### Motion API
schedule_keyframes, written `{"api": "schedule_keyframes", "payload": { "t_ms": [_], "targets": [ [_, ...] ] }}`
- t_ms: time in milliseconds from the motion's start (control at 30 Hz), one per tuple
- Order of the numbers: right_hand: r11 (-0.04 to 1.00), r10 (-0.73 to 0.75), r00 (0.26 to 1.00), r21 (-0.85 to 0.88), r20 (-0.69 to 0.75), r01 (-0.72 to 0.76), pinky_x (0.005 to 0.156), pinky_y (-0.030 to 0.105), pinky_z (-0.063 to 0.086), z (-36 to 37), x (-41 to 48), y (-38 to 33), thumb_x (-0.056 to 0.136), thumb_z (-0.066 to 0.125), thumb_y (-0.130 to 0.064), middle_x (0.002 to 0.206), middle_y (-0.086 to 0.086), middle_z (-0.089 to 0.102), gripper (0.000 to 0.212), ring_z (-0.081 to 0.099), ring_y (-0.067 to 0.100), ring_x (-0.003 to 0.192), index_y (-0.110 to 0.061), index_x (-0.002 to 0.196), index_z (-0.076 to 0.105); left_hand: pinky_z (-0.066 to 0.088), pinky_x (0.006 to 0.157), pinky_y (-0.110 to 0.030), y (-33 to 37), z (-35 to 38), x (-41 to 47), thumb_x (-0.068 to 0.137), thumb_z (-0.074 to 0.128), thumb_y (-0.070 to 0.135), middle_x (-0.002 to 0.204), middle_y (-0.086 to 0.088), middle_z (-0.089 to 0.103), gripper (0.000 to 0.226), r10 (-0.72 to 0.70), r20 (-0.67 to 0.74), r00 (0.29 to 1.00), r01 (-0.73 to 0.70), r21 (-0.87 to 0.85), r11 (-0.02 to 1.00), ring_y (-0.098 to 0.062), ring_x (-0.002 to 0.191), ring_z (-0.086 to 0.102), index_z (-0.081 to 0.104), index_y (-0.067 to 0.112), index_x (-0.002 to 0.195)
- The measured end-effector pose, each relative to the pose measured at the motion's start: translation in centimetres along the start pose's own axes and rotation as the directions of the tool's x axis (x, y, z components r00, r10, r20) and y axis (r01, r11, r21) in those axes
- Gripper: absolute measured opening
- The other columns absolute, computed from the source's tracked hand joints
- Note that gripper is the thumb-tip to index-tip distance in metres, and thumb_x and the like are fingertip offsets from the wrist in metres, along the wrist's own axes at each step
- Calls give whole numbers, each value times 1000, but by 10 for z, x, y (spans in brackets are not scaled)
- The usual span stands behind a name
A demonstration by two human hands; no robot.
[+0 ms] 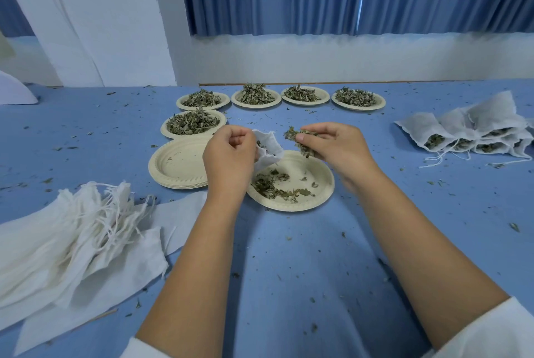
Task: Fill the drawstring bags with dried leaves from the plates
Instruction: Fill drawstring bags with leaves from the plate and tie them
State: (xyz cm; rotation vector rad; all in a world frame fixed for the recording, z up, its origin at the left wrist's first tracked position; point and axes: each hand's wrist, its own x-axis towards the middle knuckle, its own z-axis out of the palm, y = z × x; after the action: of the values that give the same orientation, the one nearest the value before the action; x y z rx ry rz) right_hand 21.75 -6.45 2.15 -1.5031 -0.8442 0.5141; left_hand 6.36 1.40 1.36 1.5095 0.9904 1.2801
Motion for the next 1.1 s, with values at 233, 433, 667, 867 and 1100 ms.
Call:
{"api": "schedule_keyframes", "payload": {
  "t_ms": [233, 433, 667, 867, 1100],
  "targets": [
    [995, -30, 994, 96, 108, 20, 70, 17, 55, -1, -4, -10, 76, 81, -15, 80, -2, 76, 16, 69, 6, 72, -19, 90, 75, 56, 65, -22, -3, 6, -3, 91, 63, 14, 72, 0, 70, 10, 29, 68, 997, -32, 44, 999, -3, 58, 65, 68, 19, 84],
    [936, -126, 967, -295, 222, 190, 70, 20, 53, 8, -12, -10, 76, 82, -17, 80, -2, 75, 14, 67, 6, 71, -19, 89, 77, 54, 60, -19, -2, 7, -4, 90, 65, 15, 66, 5, 69, 12, 52, 111, 992, -59, 55, 997, -3, 58, 65, 69, 22, 81],
    [919, -130, 991, -371, 35, 134, 47, 8, 40, 28, -11, 8, 78, 72, -11, 68, -11, 66, 14, 56, -6, 49, -23, 82, 68, 60, 79, -45, -2, 12, -8, 89, 68, 14, 76, -5, 71, 7, 10, 312, 950, -50, 120, 992, -25, 77, 71, 72, 16, 84],
    [943, -131, 990, -315, -55, 107, 48, 5, 36, 34, -12, 12, 74, 75, -10, 60, -12, 60, 22, 52, -9, 47, -25, 72, 60, 61, 77, -45, -1, 11, -8, 89, 66, 9, 69, -3, 71, 13, -12, 313, 950, -28, 122, 992, -23, 71, 72, 70, 17, 79],
    [989, -37, 994, -138, 102, 51, 61, 10, 47, 29, -11, 5, 81, 73, -14, 84, -8, 73, 15, 66, -1, 73, -24, 93, 74, 59, 84, -46, -3, 8, -4, 89, 65, 13, 62, 3, 70, 12, -60, 215, 975, 44, 79, 996, -22, 74, 71, 71, 17, 79]
  ]
}}
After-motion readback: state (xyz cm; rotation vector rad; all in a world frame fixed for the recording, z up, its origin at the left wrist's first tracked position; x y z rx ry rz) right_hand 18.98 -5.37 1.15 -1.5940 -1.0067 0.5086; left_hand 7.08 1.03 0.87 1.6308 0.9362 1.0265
